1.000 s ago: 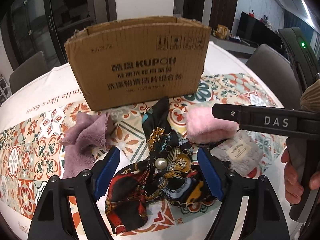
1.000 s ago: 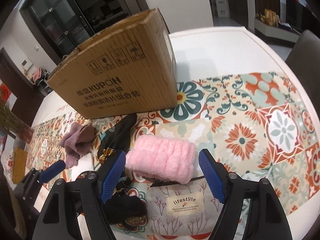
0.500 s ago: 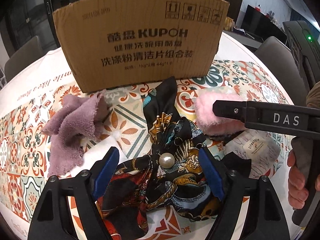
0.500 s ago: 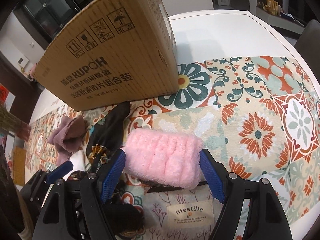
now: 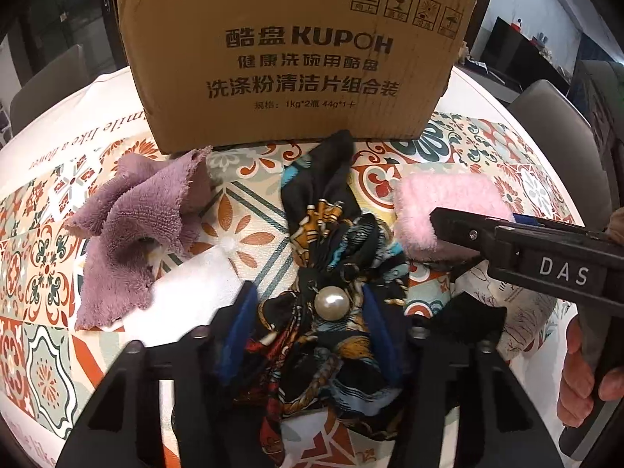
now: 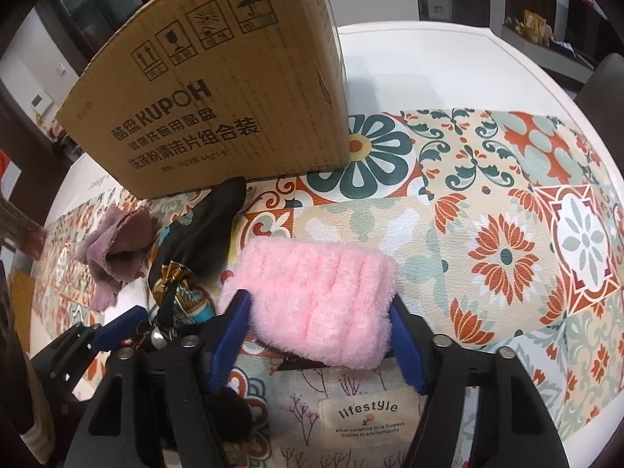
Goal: Organize soft objects
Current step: 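Grasp the pearl-clasped black scarf with the left gripper while the right grasps the pink fluffy item, then lift the scarf and pink item and carry both over the box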
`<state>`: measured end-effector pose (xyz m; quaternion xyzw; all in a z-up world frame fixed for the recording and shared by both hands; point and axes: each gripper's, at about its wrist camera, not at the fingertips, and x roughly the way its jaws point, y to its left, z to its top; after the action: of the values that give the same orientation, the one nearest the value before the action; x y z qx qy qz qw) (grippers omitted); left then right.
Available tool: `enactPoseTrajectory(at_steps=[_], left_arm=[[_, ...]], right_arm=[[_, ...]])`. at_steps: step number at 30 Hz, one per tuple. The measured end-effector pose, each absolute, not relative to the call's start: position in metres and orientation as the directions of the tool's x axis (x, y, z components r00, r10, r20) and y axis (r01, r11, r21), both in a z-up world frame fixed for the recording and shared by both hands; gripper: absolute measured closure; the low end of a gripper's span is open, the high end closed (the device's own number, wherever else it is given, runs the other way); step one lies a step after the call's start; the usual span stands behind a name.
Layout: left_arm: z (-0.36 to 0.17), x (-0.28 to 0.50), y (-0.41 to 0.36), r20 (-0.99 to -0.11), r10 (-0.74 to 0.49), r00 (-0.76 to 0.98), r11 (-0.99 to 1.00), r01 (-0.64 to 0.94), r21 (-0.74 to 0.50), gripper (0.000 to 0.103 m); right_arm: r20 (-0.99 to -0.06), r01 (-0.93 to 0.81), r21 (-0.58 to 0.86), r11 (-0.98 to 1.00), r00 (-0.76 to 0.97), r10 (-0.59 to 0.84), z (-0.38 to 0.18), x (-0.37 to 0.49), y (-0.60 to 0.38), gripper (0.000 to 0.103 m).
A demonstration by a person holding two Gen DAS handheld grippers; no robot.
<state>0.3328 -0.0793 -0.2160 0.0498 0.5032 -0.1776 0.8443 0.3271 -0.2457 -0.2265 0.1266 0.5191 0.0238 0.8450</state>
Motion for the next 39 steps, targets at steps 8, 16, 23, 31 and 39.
enactPoseTrajectory(at_steps=[8, 16, 23, 31, 39], left_arm=[[-0.216, 0.332, -0.077, -0.873, -0.26, 0.413, 0.935, 0.334, -0.121, 0.084], [-0.196, 0.326, -0.072, -0.856, -0.264, 0.444, 0.94, 0.319, -0.124, 0.086], [-0.169, 0.316, -0.066, -0.825, -0.267, 0.497, 0.947, 0.293, -0.13, 0.086], [-0.134, 0.302, -0.058, -0.781, -0.275, 0.56, 0.95, 0.285, -0.13, 0.086], [-0.102, 0.291, -0.051, -0.735, -0.29, 0.613, 0.949, 0.287, -0.135, 0.086]], right_arm=[[-0.869, 0.089, 0.205, 0.975, 0.475, 0.14, -0.218, 0.319, -0.248, 0.067], [-0.855, 0.11, 0.221, 0.969, 0.499, 0.138, -0.202, 0.314, -0.254, 0.074], [-0.826, 0.103, 0.222, 0.97, 0.548, 0.131, -0.174, 0.299, -0.253, 0.074], [-0.782, 0.089, 0.221, 0.971, 0.612, 0.121, -0.139, 0.287, -0.249, 0.074], [-0.742, 0.074, 0.231, 0.97, 0.658, 0.127, -0.11, 0.277, -0.244, 0.074]])
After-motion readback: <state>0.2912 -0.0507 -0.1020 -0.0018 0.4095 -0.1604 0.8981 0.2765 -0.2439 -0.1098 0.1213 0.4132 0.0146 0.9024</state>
